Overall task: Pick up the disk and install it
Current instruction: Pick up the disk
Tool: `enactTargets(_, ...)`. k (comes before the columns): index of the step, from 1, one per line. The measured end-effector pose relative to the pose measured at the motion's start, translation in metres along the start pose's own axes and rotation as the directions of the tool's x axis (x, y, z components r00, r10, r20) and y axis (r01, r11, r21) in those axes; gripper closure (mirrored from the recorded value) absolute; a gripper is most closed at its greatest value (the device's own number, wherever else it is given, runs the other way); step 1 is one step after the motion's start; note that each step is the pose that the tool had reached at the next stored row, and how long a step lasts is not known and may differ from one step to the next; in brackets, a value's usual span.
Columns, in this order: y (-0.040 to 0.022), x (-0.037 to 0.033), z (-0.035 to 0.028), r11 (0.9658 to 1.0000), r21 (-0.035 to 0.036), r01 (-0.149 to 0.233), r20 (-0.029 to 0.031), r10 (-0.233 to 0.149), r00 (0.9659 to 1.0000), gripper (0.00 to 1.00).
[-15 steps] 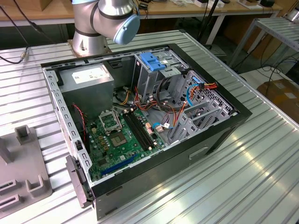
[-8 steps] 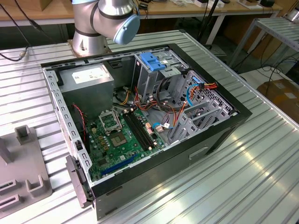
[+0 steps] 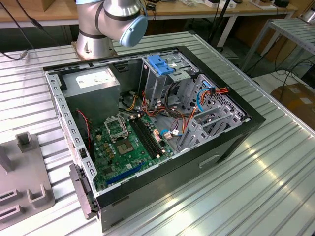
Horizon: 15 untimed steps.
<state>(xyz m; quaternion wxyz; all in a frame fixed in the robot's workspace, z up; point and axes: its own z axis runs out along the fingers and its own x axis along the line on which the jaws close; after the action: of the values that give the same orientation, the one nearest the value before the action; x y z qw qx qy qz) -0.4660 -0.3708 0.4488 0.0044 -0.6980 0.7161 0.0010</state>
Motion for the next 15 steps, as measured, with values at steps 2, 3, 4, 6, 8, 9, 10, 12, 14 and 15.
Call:
enactTargets(2,0.0,0.0,-0.0035,1.0,0.0,0.0,0.0,0.0,1.0,0.63)
enactTargets(3,0.0,0.0,-0.0064,1.0,0.0001,0.0,0.0,0.0,1.0,0.63)
enactTargets(4,-0.0001,-0.0001,-0.0092,1.0,0.0,0.0,0.0,0.0,1.0,0.63)
enactTargets(6,-0.0001,-0.0001,-0.0131,1.0,0.0,0.0,0.0,0.0,1.0,0.63)
enactTargets(8,-0.0001,-0.0001,-0.0171,1.0,0.0001,0.0,0.0,0.0,1.0,0.63)
enactTargets(9,-0.0001,-0.0001,-0.0201,1.0,0.0,0.0,0.0,0.0,1.0,0.63)
enactTargets(10,-0.0001,-0.0001,-0.0214,1.0,0.0,0.0,0.0,0.0,1.0,0.63)
enactTargets(12,-0.0002,-0.0002,-0.0268,1.0,0.0,0.0,-0.0001,0.0,1.0,0.63)
enactTargets(14,-0.0002,-0.0002,-0.0312,1.0,0.0001,0.0,0.0001,0.0,1.0,0.63)
enactTargets(15,-0.0002,-0.0003,-0.0336,1.0,0.0,0.0,0.0,0.0,1.0,0.63)
